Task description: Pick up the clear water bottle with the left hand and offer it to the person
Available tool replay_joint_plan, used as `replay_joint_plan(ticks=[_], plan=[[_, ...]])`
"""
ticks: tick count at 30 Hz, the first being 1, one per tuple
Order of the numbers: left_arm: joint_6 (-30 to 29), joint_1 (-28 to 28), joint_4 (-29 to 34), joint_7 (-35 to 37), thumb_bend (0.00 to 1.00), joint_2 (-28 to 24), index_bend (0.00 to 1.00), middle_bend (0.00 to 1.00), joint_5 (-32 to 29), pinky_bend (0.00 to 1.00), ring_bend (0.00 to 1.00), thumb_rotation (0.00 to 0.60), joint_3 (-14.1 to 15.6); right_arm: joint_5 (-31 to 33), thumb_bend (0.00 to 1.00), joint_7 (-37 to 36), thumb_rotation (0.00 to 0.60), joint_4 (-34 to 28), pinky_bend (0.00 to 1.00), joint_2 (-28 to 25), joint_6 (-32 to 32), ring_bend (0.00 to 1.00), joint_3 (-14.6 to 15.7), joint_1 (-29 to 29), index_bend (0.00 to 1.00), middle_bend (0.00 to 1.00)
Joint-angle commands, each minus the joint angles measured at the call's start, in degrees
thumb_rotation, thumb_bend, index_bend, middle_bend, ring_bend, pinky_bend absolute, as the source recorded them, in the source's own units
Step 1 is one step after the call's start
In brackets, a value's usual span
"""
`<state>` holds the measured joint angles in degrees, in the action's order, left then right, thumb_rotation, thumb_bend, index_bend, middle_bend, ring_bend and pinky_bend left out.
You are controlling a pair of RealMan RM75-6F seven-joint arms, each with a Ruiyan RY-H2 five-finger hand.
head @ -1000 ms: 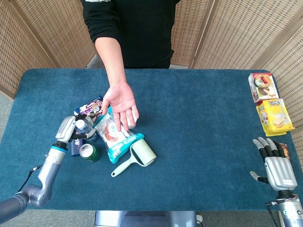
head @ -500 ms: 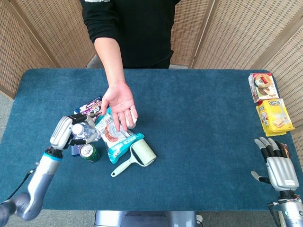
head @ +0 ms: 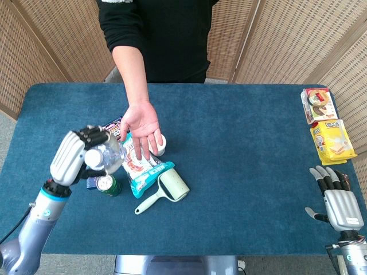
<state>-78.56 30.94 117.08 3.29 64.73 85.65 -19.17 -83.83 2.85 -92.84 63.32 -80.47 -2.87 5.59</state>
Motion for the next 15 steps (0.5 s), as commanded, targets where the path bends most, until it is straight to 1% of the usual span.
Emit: replay_joint_plan(ticks=[1,5,7,11,15], plan=[[1.98,4.01,-0.32,-2.69,0.36,0.73,0.81,0.71,-6.13,0.53,0.51,0.6,-4.87,0.26,0.0,-0.14,0.6,0.03,0.03,-0.12,0.11,0.03,-0.07,-0.01,0.0,0.0],[4.32,7.39,-3.1,-2.5,0.34,2.62,0.81,0.71,-10.64,0.54,0.51,0.6,-7.46,0.88,0.0,-0.32,0.6,0.27,0.03,-0.25,0.66,0.03,-0.26,0.17,0.0,0.0],[5.37,8.75,-3.97,-2.16,0.34,3.68,0.81,0.71,-12.26,0.54,0.51,0.6,-8.11,1.33,0.0,-0.41,0.6,0.39,0.03,-0.32,0.93,0.03,-0.41,0.25,0.0,0.0],[7.18,11.5,-5.88,-3.54,0.33,6.28,0.81,0.71,-14.81,0.54,0.51,0.6,-8.33,1.91,0.0,-0.59,0.6,0.52,0.03,-0.41,1.36,0.03,-0.61,0.4,0.0,0.0],[7.14,12.85,-7.44,-4.86,0.33,8.93,0.81,0.71,-16.6,0.53,0.51,0.6,-7.94,2.11,0.0,-1.0,0.6,0.52,0.03,-0.64,1.35,0.03,-0.75,0.39,0.0,0.0]])
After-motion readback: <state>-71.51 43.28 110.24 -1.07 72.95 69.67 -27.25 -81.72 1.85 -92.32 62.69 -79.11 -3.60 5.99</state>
